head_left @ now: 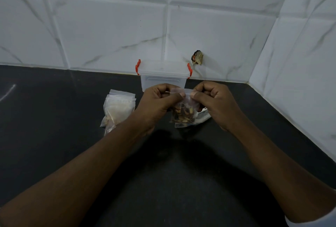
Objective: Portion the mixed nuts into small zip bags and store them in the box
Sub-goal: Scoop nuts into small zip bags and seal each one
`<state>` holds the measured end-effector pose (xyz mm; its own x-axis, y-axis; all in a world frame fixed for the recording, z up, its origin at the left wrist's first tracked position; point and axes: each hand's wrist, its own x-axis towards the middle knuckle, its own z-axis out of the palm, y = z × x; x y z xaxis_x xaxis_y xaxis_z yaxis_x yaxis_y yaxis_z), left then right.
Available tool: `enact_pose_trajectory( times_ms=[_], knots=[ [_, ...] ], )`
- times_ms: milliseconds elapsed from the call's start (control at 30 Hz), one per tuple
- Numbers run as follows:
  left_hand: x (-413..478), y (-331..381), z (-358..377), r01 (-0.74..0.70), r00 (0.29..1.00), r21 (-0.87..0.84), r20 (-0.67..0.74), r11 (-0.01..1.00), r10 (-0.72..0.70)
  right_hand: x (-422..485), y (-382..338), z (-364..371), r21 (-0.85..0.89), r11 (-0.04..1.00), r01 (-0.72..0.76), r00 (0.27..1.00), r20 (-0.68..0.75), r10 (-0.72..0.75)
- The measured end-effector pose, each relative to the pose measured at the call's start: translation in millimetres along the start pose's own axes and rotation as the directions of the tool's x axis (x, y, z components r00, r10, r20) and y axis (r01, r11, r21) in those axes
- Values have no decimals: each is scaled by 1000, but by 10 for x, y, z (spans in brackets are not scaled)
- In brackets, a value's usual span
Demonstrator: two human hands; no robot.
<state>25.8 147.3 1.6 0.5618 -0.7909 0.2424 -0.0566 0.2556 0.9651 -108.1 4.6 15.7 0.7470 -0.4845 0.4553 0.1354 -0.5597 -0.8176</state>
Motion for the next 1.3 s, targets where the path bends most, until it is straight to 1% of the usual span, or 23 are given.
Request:
enact_pose_trajectory(
  times_ms=[133, 267, 333, 400, 500, 567, 633, 833, 933, 1100, 1200, 1300],
  knots=[
    [1, -15, 1, -40, 999, 64, -4, 997, 40, -13, 12, 23, -16, 1000, 14, 1000, 23, -14],
    [25, -16, -18, -71, 997, 180, -2, 981, 73, -23, 13, 20, -42, 999, 30, 999, 24, -29],
    [23, -6, -18, -80, 997, 212, 1, 974, 82, -24, 8, 20, -54, 998, 42, 999, 25, -41],
    [21, 23, -16, -65, 998, 200, 2, 978, 66, -25, 2, 22, -56, 997, 48, 999, 21, -47],
    [23, 86, -28, 1, 1000, 143, 23, 990, -5, -21, -6, 22, -56, 997, 53, 999, 8, -53],
    [26, 100, -51, 47, 998, 109, 30, 993, -51, -8, 4, 2, -52, 998, 37, 999, -19, -38],
    [26, 97, -70, 66, 998, 96, 14, 993, -67, 3, 17, -24, -51, 999, 16, 999, -35, -18],
    [21, 75, -46, 21, 1000, 104, -22, 994, -18, -5, 18, -29, -34, 999, 8, 999, 38, -7],
    [9, 87, -52, -2, 1000, 130, -8, 992, 3, -10, 13, -5, -83, 995, 57, 997, 64, -52],
    [-4, 126, -63, 29, 999, 164, 36, 986, -36, -18, 20, 3, -137, 987, 84, 995, 72, -75],
    [-5, 139, -70, 19, 999, 154, 36, 988, -25, -16, 10, -14, -174, 980, 98, 994, 74, -86],
    [13, 167, -100, 7, 999, 123, 33, 992, -11, -9, 1, -26, -150, 983, 104, 994, 59, -96]
  ],
)
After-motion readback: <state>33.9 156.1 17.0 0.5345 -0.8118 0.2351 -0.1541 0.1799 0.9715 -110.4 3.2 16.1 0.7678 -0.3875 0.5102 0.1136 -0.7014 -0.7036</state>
